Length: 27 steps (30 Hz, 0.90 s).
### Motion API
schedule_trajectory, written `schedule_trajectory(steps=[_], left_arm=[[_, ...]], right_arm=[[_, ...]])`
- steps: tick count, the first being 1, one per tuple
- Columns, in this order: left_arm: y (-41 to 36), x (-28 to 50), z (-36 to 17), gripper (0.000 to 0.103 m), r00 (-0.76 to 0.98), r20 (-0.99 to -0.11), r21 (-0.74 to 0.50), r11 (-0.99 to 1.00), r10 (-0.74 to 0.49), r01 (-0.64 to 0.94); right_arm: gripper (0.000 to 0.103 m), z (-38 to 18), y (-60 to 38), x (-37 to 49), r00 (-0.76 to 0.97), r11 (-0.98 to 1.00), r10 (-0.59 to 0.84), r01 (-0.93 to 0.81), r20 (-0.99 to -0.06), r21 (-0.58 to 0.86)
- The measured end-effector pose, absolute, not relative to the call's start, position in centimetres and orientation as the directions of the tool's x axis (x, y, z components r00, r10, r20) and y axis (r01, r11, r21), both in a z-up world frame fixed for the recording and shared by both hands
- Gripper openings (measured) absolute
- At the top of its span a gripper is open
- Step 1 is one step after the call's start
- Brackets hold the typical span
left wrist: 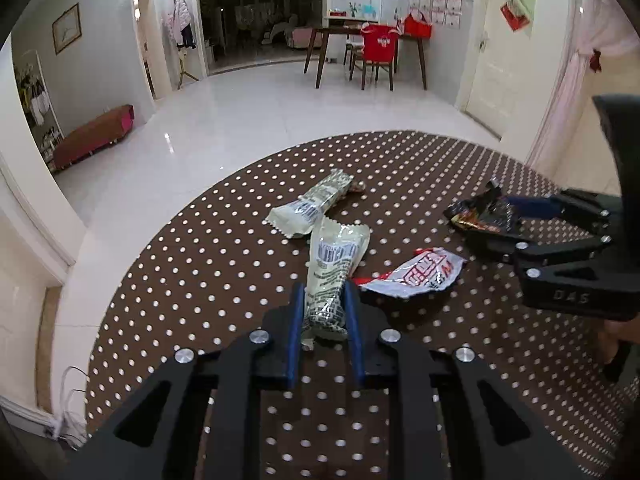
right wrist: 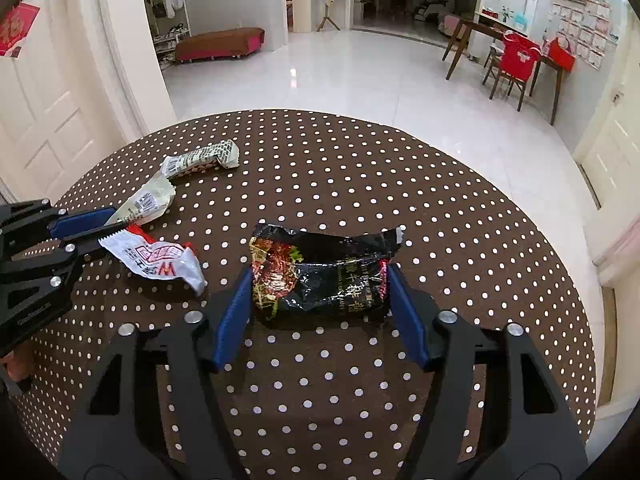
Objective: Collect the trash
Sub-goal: 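Grasp the clear wrapper with the left gripper while the right grasps the black snack bag, then carry both items over the blue bucket and open both grippers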
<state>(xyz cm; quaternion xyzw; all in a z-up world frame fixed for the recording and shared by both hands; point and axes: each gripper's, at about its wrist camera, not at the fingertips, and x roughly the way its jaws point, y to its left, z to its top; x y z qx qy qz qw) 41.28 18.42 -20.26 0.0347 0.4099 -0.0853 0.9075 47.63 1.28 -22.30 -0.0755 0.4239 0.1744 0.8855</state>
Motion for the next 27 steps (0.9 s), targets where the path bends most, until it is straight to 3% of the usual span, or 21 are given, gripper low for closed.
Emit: schedule_trajectory(steps=[6,9,12,15,18,27], left_arm=[[19.1,39.8,-19.9,0.019,0.683,-0.721,-0.041,0.991,-0.119,0.130],[20.6,39.2,-19.4,0.019,0.708,-0.693,-0.142,0.988,-0.138,0.053],[20.4,37.5,-19.3,0.019,0.715,-0.692,-0.139,0.990,-0.095,-0.003],[18.8,34.3,-17.5,0.019,0.728,-0.677,-0.148,0.989,-0.107,0.007],[17.7,31.4,-15.3,0.019,0.753,-0.649,-0.168,0.986,-0.106,-0.006],[10.3,24.9,-9.9,0.019,0.804,-0.560,-0.253,0.965,-0.201,0.066]], right_arm=[[0.060,-22.0,-0.9,47.1,0.582,0.927,0.307,-0.360,-0.753,0.100],[0.060,-21.3,-2.2,47.4,0.589,0.919,0.350,-0.366,-0.728,0.146],[0.060,-20.7,-3.9,47.3,0.573,0.886,0.456,-0.368,-0.681,0.283],[0.060,-19.3,-4.6,46.1,0.583,0.884,0.462,-0.362,-0.669,0.296],[0.060,-17.2,-6.9,43.3,0.563,0.832,0.555,-0.385,-0.612,0.400],[0.060,-10.1,-19.3,32.9,0.685,0.847,0.518,-0.329,-0.512,0.417]])
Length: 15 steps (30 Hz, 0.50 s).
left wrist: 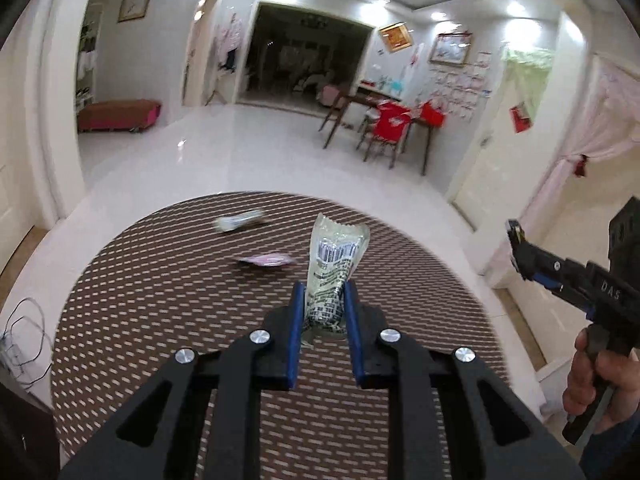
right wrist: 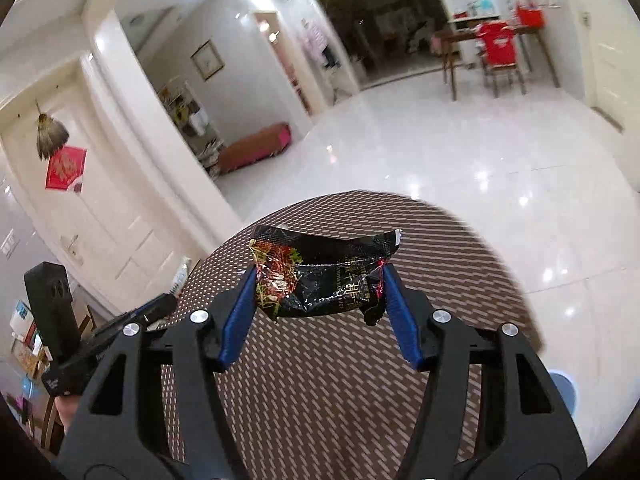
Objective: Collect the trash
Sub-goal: 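Carry both items over the blue bucket and open both grippers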
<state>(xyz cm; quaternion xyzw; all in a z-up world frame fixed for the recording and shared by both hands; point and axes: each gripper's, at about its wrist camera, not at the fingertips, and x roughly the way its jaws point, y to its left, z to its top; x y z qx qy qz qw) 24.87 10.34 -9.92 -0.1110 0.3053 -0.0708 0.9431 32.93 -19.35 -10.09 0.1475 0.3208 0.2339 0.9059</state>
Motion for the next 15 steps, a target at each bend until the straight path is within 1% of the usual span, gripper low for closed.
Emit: schedule_trajectory(steps=[3,5,9,11,15], left_arm=[[7.2,24.0,-9.1,0.019,0.804,-0.536,-0.275,0.954,-0.258,0.122],[4.9,23.9,-8.9,0.019,0.789,-0.536,-0.282,0.945,-0.300,0.167],[0.5,23.9,-9.3,0.019,0.740,-0.554,-0.286,0.922,-0.382,0.262],[-2.7,23.9,-9.6,0.019,0.700,-0.567,-0.278,0.900,-0.435,0.334],[-7.7,24.4,-10.8,0.019,0.624,-0.597,-0.277,0.859,-0.505,0.431]], right_arm=[[0.060,-9.4,-23.8,29.9,0.731,0.883,0.444,-0.256,-0.519,0.394],[0.060,-9.4,-26.1,28.4,0.749,0.891,0.413,-0.214,-0.519,0.400],[0.060,-9.6,-29.9,25.9,0.779,0.907,0.337,-0.119,-0.529,0.404],[0.060,-9.9,-31.6,25.0,0.788,0.909,0.304,-0.071,-0.536,0.412],[0.061,-11.3,-34.7,24.0,0.790,0.904,0.237,0.034,-0.565,0.427]])
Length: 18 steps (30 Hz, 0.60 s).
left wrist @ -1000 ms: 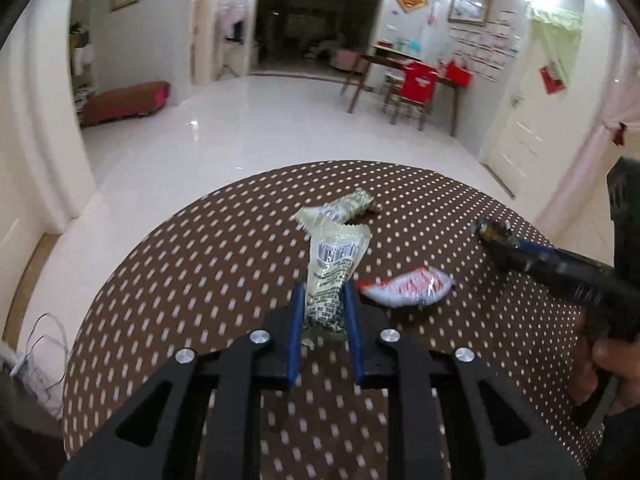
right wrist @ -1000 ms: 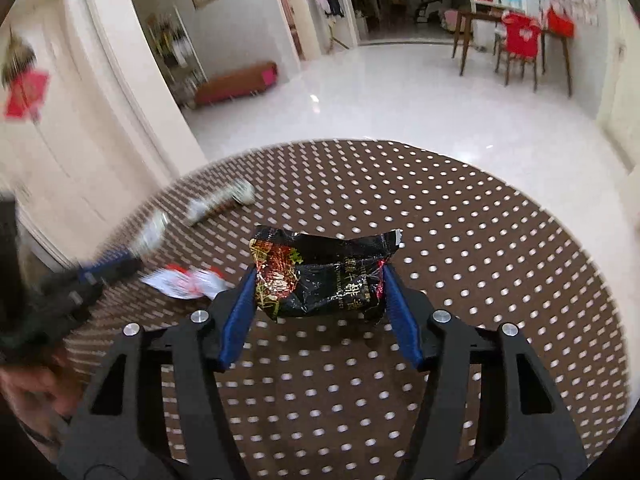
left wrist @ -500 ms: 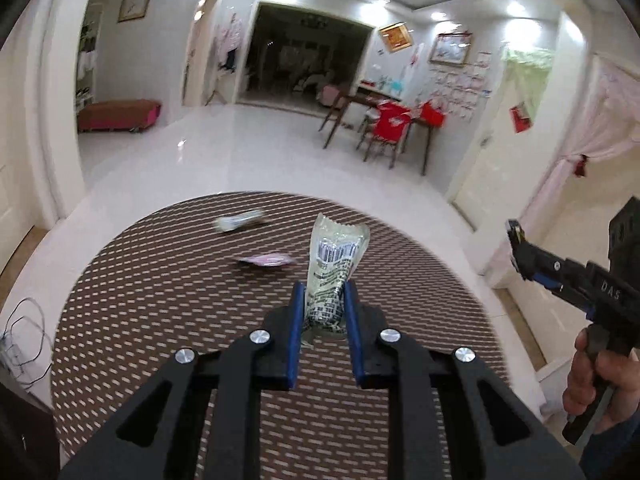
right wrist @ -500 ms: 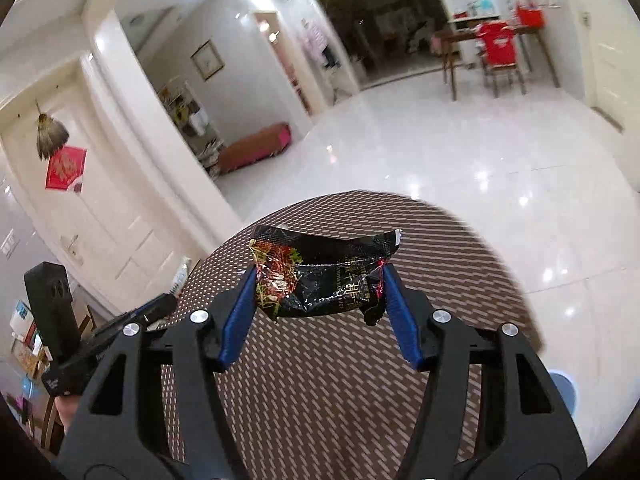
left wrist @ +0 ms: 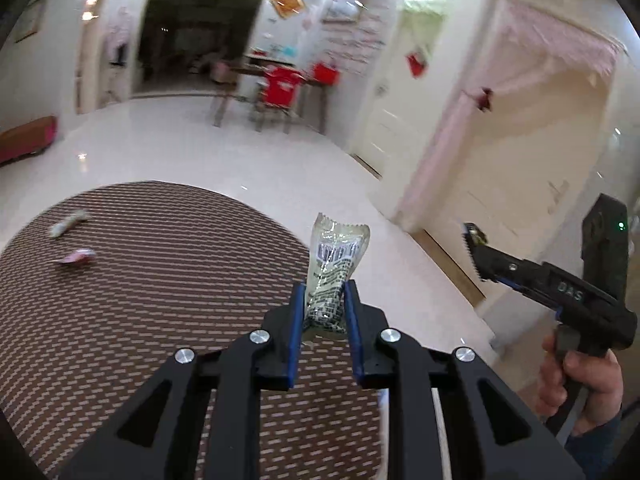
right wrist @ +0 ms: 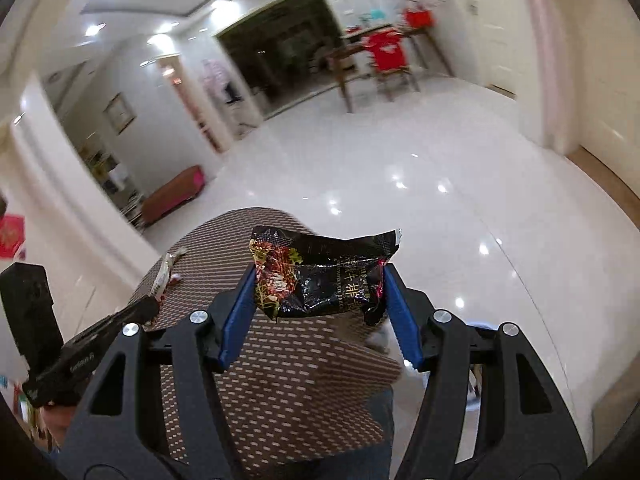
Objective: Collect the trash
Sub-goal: 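Carry both items over the blue bucket and open both grippers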
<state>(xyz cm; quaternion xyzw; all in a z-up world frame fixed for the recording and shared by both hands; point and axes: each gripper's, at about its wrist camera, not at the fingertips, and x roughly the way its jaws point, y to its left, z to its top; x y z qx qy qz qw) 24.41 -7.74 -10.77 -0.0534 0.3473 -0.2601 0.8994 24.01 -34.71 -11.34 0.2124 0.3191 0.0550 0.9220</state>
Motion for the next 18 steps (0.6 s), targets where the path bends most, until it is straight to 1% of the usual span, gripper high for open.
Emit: schedule_trajectory(steps=[7,12,18], left_arm=[[-16.0,26.4,-14.5,0.020,0.487,-0.677,-0.265,0.800,-0.552,0.539],[-21.2,28.6,-17.1,0.020,0.402,-0.740,-0.250,0.776,-0.539,0.580],[-26.5,30.3,-20.7,0.021,0.307,-0.814,-0.230,0.759,-0.493,0.610]], right_arm=[[0.061,-15.7,-41.7,23.0,0.750,0.856,0.142,0.235,-0.646,0.460],[0.061,-18.6,-45.0,23.2,0.720,0.813,0.118,0.326,-0.684,0.483],[0.061,-21.8,-47.5,22.9,0.684,0.753,0.127,0.405,-0.718,0.519]])
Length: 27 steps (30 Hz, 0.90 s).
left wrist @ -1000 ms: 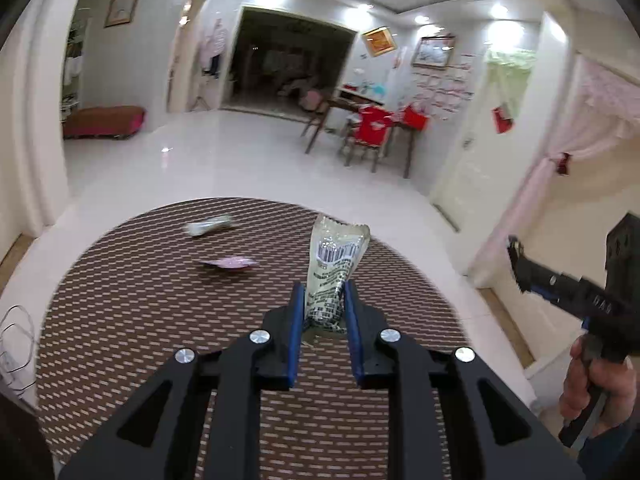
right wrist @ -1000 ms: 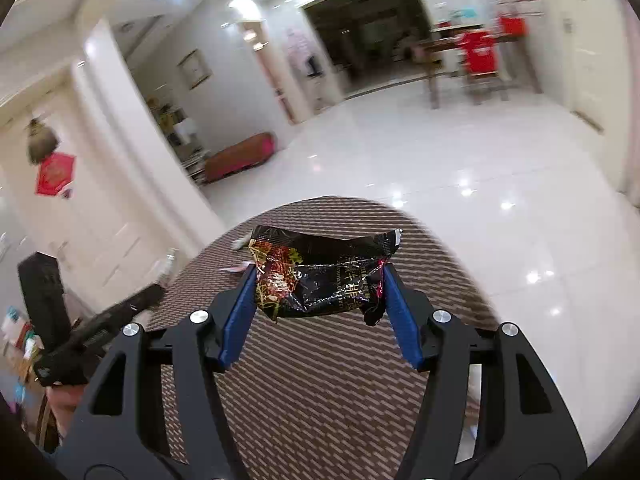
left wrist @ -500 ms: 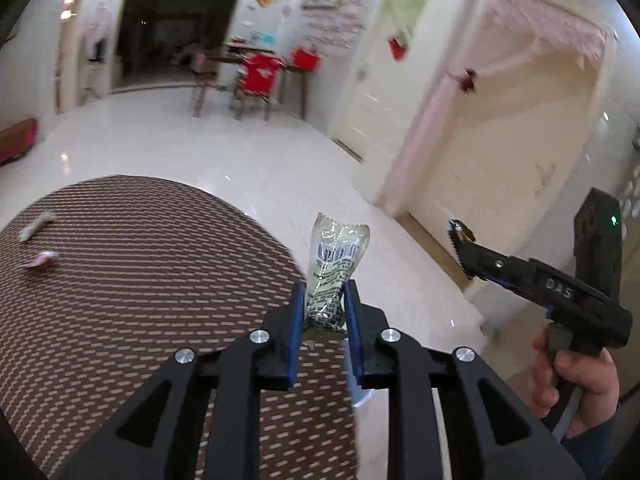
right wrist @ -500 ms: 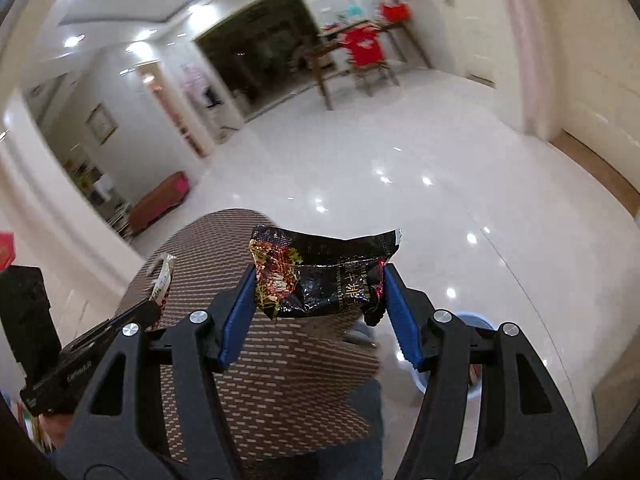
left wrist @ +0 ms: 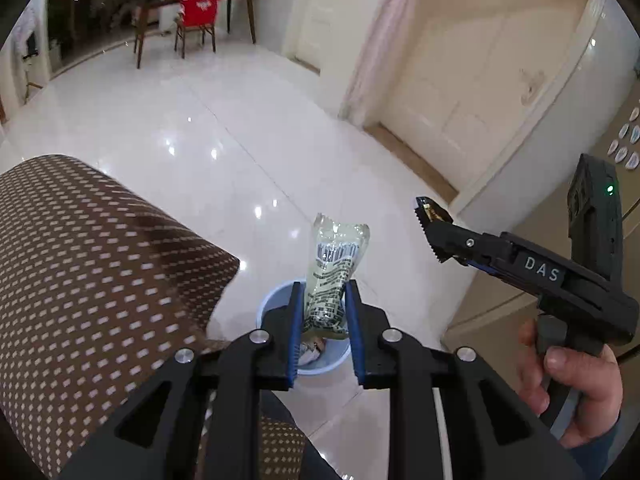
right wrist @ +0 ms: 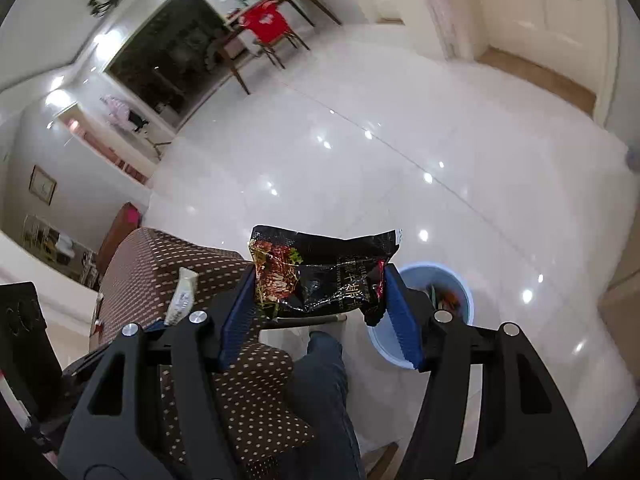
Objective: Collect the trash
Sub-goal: 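Carry both items over the blue bucket and open both grippers, then move both tools back over the table toward the remaining trash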
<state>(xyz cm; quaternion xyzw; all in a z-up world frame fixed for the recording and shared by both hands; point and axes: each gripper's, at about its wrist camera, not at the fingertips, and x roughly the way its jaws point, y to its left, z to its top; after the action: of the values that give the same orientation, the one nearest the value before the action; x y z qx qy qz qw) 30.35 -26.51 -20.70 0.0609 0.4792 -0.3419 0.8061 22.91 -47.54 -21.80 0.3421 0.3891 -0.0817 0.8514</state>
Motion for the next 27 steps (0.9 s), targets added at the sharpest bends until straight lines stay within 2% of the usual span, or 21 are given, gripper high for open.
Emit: schedule_trajectory(steps=[8,9,10,12,13,14,16,18,27], left_arm=[[-30.5,32.1,-24.9,0.021,0.186,-0.887,-0.227,0.749,-0.423,0.622],[-31.0,32.3,-25.4,0.025,0.169,-0.897,-0.221,0.747,-0.408,0.627],[-31.8,32.8,-25.9,0.030,0.149,-0.905,-0.221,0.739,-0.399,0.637],[-32.6,33.6,-26.7,0.077,0.118,-0.920,-0.215,0.733,-0.373,0.645],[-32.7,34.0,-26.9,0.084,0.124,-0.927,-0.198,0.741,-0.355,0.642],[-32.8,34.1,-26.9,0.086,0.130,-0.928,-0.191,0.745,-0.350,0.639],[-32.8,34.5,-26.6,0.088,0.139,-0.926,-0.190,0.751,-0.351,0.633],[-32.3,34.7,-26.2,0.091,0.163,-0.921,-0.185,0.764,-0.355,0.619],[-29.4,33.4,-21.6,0.092,0.233,-0.873,-0.218,0.770,-0.429,0.599]], right_arm=[[0.062,-25.8,-49.3,23.0,0.642,0.679,0.171,0.472,-0.747,0.562],[0.063,-26.1,-49.5,23.0,0.639,0.672,0.176,0.478,-0.748,0.566],[0.064,-26.7,-50.0,23.3,0.634,0.662,0.183,0.486,-0.751,0.571],[0.075,-27.8,-50.7,23.8,0.624,0.638,0.194,0.506,-0.757,0.580],[0.083,-28.2,-51.3,24.7,0.622,0.623,0.197,0.518,-0.758,0.587],[0.091,-28.7,-51.7,24.6,0.624,0.605,0.198,0.529,-0.756,0.595],[0.095,-29.5,-52.5,24.0,0.625,0.572,0.192,0.555,-0.757,0.604],[0.097,-29.6,-52.8,23.5,0.620,0.567,0.171,0.574,-0.766,0.591],[0.097,-27.7,-51.7,23.0,0.599,0.602,0.111,0.594,-0.793,0.533]])
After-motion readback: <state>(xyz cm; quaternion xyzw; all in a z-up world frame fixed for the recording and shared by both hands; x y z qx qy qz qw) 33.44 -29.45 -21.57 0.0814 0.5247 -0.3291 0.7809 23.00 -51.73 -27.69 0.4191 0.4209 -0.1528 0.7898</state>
